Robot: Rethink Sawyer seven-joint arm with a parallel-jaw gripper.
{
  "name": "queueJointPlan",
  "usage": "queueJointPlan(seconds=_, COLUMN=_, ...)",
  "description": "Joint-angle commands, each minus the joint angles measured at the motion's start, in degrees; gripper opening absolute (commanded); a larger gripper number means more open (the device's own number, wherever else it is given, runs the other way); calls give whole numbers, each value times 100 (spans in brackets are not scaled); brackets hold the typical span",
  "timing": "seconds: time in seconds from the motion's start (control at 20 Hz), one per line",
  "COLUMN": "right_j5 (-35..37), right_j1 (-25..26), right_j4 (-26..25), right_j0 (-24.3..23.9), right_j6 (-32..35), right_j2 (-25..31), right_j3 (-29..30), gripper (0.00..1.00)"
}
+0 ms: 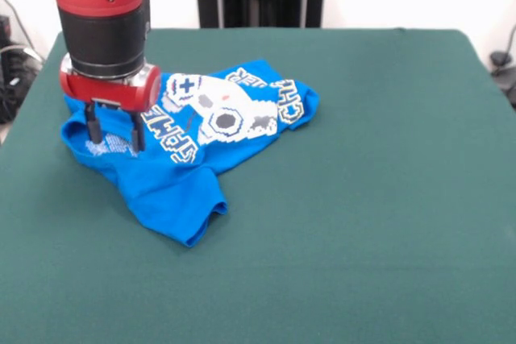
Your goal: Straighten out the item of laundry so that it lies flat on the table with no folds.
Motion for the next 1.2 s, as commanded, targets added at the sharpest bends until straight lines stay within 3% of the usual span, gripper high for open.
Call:
queueJointPlan(seconds=0.05, right_j5=-189, right_j1=288, right_j4=130, right_j0=187, right_j6=267, right_j2=443, right_j3=307, gripper=100)
queueJointPlan(seconds=0.9, right_j5=-107, right_j1=175, right_j4=187, right_j0=108, right_j6=181, right_j2=496, right_j3=62, gripper=100)
queueJointPlan(seconds=1.2, right_j5=-139, right_j1=528, right_j4=150, right_j0=129, right_j6=158, right_j2=494, right_j3=-383, gripper=100)
